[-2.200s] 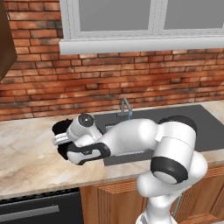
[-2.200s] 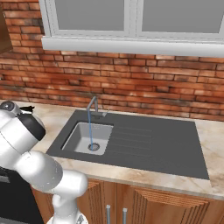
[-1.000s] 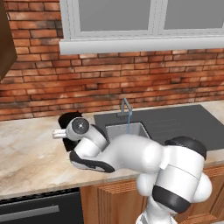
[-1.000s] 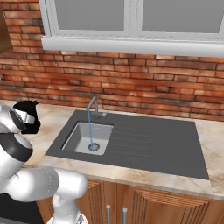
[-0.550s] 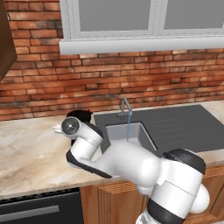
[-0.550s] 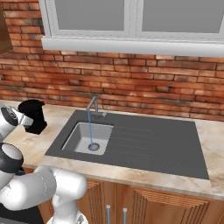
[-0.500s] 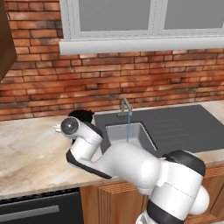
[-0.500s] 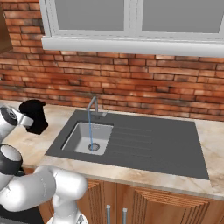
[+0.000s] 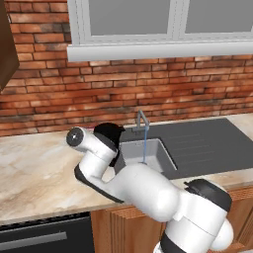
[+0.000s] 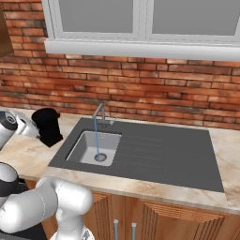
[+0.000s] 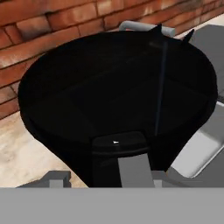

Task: Turn on the sink faucet and place the jug under the water for a few seconds to fill it up.

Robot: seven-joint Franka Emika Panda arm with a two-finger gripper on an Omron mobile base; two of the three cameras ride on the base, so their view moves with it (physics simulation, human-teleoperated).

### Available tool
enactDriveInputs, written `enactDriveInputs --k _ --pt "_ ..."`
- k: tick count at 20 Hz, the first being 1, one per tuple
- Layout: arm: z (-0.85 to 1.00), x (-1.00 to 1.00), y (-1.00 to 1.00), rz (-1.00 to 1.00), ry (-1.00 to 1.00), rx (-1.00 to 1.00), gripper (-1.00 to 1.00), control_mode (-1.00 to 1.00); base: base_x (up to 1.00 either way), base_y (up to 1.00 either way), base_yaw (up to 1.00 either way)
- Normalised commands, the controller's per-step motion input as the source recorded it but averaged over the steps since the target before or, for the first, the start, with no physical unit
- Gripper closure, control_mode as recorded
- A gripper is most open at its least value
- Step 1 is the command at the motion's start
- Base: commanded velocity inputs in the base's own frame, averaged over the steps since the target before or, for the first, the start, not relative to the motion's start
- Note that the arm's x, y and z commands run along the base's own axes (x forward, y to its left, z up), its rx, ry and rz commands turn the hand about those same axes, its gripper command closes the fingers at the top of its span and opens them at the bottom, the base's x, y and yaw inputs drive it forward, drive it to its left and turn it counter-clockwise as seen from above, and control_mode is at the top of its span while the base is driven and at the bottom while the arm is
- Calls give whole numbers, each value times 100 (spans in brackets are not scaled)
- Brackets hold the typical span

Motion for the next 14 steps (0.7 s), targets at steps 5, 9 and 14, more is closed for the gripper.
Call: enactDriveInputs --k 5,9,14 --pt "4 4 -47 -18 15 6 100 -100 0 0 0" --pt "0 6 -54 -4 6 5 100 -100 0 0 0" --pt "0 2 -47 0 2 4 100 -100 0 0 0"
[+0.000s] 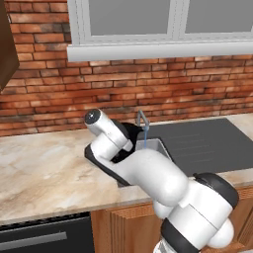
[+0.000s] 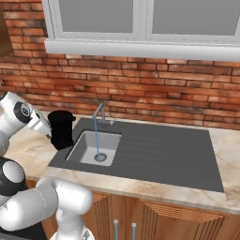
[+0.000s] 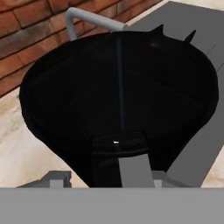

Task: Turn on the sink faucet and place the jug under the water for a few seconds to fill it up.

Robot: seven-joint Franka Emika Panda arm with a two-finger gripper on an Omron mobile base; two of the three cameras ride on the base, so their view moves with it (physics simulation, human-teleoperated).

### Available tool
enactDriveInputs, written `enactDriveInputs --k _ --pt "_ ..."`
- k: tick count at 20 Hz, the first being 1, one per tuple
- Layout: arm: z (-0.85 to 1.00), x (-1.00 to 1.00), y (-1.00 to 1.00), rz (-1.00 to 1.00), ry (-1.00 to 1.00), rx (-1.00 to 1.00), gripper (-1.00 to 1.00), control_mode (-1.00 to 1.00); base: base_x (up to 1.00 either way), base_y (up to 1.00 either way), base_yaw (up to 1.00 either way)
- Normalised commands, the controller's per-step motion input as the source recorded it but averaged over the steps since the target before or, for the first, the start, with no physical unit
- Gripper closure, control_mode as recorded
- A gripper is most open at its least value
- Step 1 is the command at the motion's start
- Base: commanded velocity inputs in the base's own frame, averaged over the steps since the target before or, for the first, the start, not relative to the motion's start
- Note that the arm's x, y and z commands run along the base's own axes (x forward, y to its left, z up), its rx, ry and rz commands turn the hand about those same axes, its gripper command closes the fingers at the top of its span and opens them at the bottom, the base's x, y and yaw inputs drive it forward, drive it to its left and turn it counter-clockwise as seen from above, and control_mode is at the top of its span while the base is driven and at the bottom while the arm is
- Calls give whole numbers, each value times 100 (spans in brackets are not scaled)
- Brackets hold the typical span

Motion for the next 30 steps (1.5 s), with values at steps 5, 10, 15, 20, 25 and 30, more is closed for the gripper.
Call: enactDriveInputs --k 5,10,15,20,25,30 --pt "-10 0 -38 0 0 0 100 -100 0 0 0" --pt "-13 6 -42 0 0 0 100 -100 0 0 0" --pt "-18 18 -42 0 2 0 100 -100 0 0 0" --pt "-16 21 -18 0 2 0 100 -100 0 0 0" --pt "-11 7 0 0 1 0 100 -100 0 0 0" --pt "-10 7 0 0 2 0 100 -100 0 0 0"
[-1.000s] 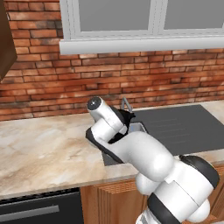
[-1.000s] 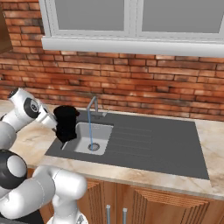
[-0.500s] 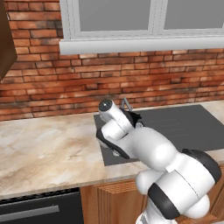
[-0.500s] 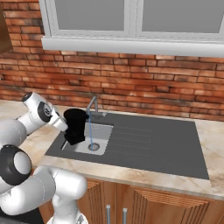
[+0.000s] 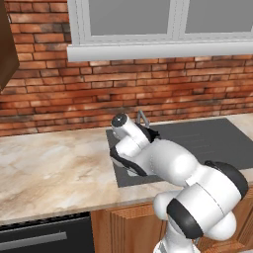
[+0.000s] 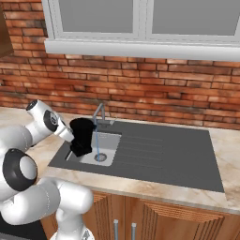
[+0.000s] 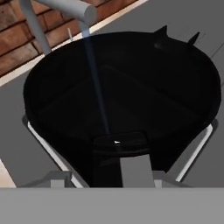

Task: Turn on the sink faucet and place the jug under the water for a few seconds to fill it up.

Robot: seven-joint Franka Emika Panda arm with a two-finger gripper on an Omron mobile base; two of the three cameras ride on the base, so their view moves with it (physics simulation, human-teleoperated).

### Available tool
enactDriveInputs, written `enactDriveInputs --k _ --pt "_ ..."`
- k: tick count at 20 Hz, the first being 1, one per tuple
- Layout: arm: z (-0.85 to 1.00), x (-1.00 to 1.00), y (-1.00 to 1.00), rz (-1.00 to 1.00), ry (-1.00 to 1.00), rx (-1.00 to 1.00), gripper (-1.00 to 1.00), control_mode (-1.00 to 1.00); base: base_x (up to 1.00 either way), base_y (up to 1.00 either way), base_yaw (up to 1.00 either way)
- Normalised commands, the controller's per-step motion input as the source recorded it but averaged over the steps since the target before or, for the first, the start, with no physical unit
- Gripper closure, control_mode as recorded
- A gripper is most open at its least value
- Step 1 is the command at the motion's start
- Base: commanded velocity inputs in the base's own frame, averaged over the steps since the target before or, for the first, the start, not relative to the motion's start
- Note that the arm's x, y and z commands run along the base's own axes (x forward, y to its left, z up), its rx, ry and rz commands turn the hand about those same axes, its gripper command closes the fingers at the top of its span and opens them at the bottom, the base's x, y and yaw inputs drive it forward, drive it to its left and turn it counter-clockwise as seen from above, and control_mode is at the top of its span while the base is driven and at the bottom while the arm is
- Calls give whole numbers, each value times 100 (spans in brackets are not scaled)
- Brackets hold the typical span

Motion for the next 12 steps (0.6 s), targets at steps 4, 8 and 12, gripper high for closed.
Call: enactDriveInputs --k 4,8,12 --pt "-18 0 0 0 1 0 100 -100 0 0 0" --pt "-11 0 -2 0 0 0 100 -100 0 0 0" --pt "-6 0 -1 0 0 0 100 -100 0 0 0"
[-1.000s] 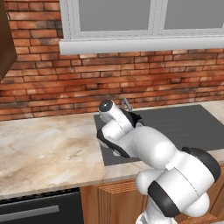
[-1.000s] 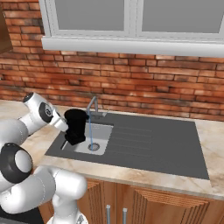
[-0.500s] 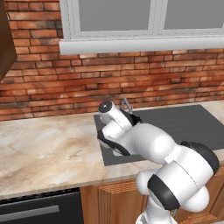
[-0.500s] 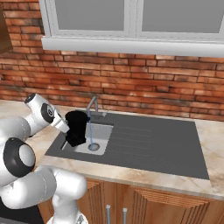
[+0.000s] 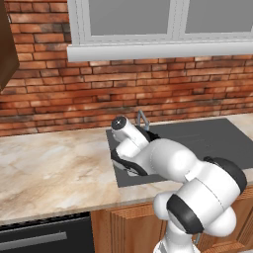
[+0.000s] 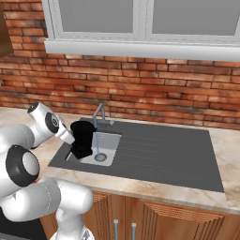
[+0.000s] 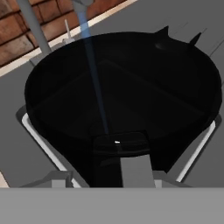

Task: Turn on the sink faucet and place the jug under the water for a few seconds to fill it up.

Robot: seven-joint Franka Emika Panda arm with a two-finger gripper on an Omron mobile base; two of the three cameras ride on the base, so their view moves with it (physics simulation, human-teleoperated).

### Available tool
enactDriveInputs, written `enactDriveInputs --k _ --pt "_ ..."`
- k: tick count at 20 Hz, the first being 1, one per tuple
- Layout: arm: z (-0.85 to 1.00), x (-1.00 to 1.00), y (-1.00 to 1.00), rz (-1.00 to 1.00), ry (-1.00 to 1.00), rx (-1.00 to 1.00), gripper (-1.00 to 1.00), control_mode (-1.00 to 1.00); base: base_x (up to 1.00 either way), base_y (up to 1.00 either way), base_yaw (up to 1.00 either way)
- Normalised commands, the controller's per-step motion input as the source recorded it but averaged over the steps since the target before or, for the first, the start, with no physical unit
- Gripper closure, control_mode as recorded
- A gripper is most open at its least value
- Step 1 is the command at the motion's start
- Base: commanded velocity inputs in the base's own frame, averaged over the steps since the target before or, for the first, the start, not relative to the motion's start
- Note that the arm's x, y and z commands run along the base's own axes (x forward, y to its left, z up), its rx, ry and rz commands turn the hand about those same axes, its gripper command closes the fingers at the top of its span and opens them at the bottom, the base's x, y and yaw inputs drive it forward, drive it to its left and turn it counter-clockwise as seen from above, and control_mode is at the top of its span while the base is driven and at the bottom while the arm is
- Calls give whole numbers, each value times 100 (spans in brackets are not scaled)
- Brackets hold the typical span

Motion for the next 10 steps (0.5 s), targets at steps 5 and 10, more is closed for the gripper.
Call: enactDriveInputs --k 5,10 --pt "-6 14 0 0 0 0 100 -100 0 0 0" --pt "-10 20 0 0 0 0 100 -100 0 0 0"
